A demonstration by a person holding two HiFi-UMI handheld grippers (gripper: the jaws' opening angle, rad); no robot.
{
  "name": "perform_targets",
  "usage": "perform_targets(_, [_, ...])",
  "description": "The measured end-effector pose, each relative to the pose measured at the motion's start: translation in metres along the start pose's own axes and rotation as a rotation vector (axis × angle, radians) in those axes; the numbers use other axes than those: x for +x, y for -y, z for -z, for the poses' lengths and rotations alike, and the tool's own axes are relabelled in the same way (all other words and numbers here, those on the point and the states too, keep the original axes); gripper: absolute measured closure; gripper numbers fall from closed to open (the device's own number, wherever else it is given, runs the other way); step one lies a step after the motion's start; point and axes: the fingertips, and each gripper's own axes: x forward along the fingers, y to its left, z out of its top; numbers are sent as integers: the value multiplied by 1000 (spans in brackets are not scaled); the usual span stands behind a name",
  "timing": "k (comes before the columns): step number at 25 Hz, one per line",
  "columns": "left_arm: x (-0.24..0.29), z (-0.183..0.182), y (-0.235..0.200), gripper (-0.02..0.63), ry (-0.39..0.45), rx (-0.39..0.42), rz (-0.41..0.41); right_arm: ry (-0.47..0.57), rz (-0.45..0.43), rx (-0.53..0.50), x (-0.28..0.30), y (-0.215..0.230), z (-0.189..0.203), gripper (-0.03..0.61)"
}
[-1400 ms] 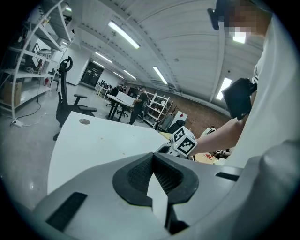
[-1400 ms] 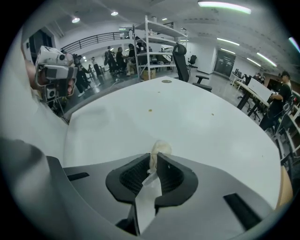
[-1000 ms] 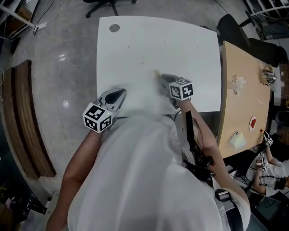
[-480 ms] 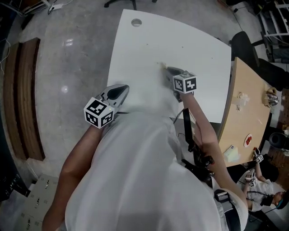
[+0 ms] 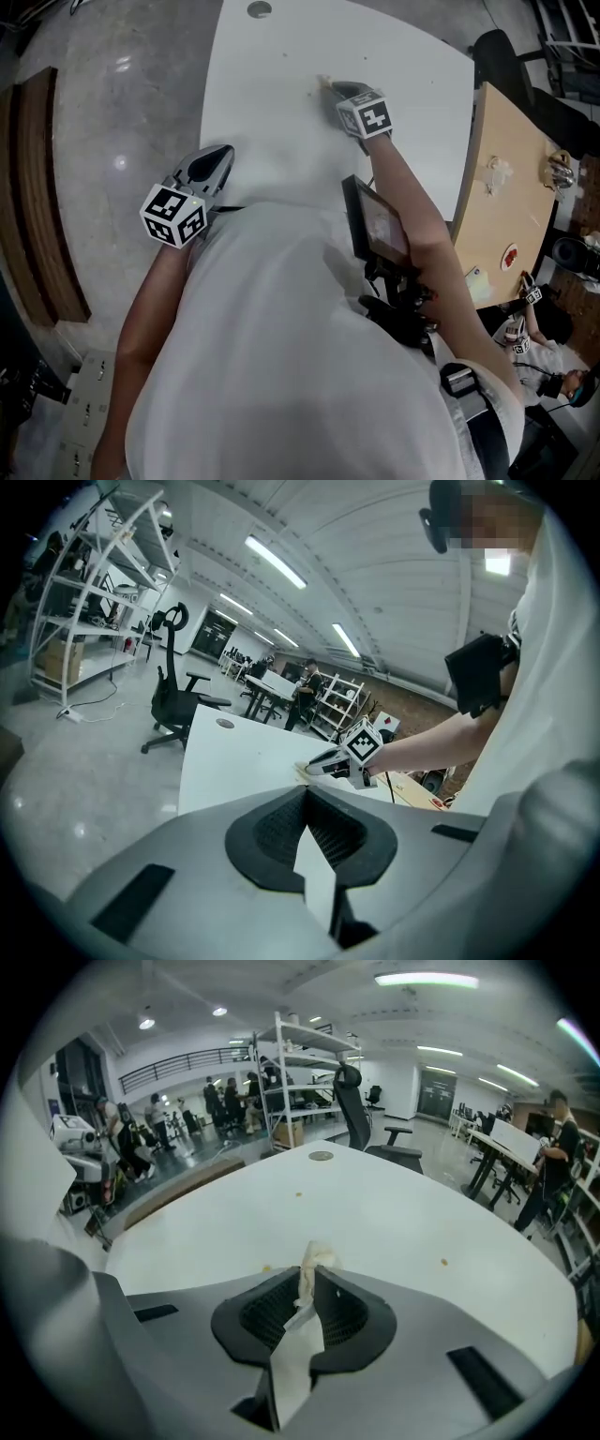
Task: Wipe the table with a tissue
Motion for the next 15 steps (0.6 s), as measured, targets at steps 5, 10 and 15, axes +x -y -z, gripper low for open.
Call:
perform_targets(5, [11,4,9,607,-5,-5,16,-85,33,-140,1,0,10,528])
perform_targets(10, [13,4,7,607,-1,-11,20,-117,69,-238,4,-10,9,529])
perform_targets(15, [14,4,7,607,-1,-7,27,-114,60,-287,5,-28,8,529])
